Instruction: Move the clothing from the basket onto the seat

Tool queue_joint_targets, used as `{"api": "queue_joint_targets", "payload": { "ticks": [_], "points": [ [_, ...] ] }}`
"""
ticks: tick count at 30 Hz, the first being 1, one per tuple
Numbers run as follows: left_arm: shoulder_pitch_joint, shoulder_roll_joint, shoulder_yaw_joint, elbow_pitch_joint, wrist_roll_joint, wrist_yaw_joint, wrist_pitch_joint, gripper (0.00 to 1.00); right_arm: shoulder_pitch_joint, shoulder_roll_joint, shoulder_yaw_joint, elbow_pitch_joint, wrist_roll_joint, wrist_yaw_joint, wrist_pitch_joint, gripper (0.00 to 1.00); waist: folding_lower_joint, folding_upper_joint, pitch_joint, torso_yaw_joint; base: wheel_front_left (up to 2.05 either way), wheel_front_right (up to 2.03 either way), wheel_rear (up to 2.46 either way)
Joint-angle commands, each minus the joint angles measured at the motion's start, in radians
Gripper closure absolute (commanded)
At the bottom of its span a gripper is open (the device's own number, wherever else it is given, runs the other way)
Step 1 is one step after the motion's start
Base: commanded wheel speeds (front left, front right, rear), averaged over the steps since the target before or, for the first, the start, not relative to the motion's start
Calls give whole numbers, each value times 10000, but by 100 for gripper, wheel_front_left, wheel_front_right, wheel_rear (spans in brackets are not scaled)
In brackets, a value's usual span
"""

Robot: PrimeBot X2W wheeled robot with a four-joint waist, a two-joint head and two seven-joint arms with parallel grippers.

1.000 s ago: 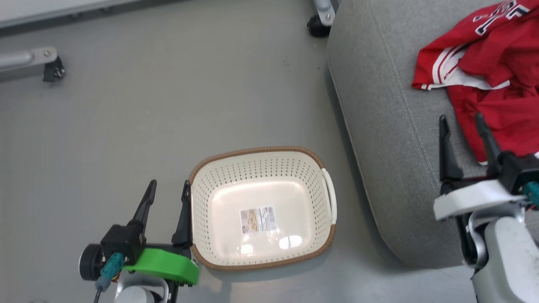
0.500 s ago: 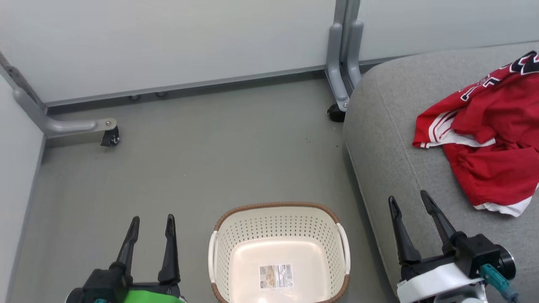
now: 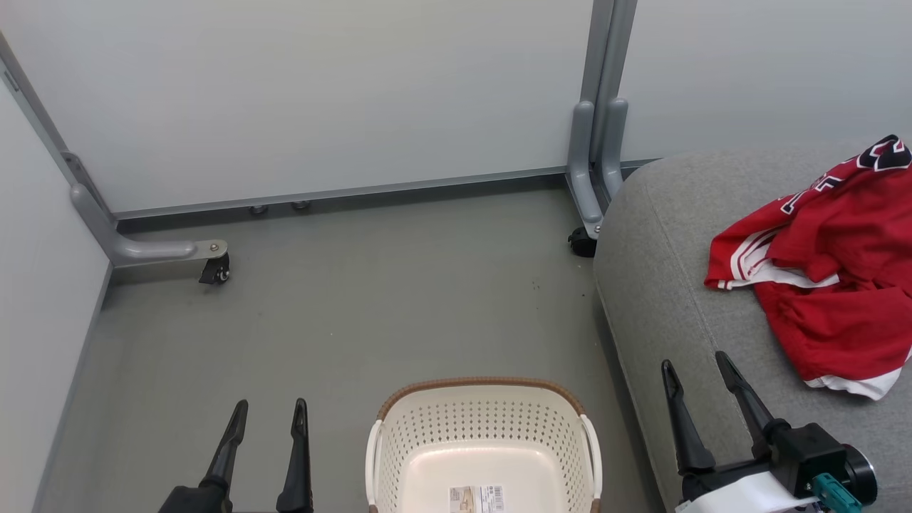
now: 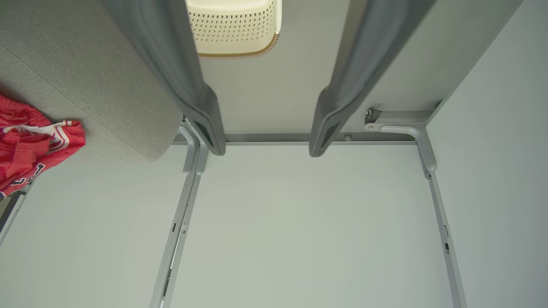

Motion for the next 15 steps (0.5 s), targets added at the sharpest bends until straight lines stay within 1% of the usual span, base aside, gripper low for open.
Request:
{"api": "queue_joint_targets", "payload": {
  "ticks": [1,5,6,7,11,15],
  "points": [
    [151,13,-1,55,-21,-35,8,0,180,0,-15,32,-76,-8,-30,0,1,0,-72,24,0,0,0],
    [108,13,-6,116,-45,-4,8,0,132,6,68,54,-98,-8,-30,0,1,0,-150,55,0,0,0],
    [84,13,3,95,109,53,8,0,116,6,99,53,-84,-8,-30,0,1,0,-161,62,0,0,0],
    [5,-2,2,177,68,9,-2,100,89,17,87,92,-20,2,0,100,1,0,-156,55,0,0,0],
    [23,-5,-1,497,-62,6,19,100,199,47,100,390,118,6,25,100,1,0,-150,51,0,0,0],
    [-118,33,74,532,-897,-11,185,100,75,-4,55,447,1020,5,177,100,1,0,-115,31,0,0,0]
  ]
}}
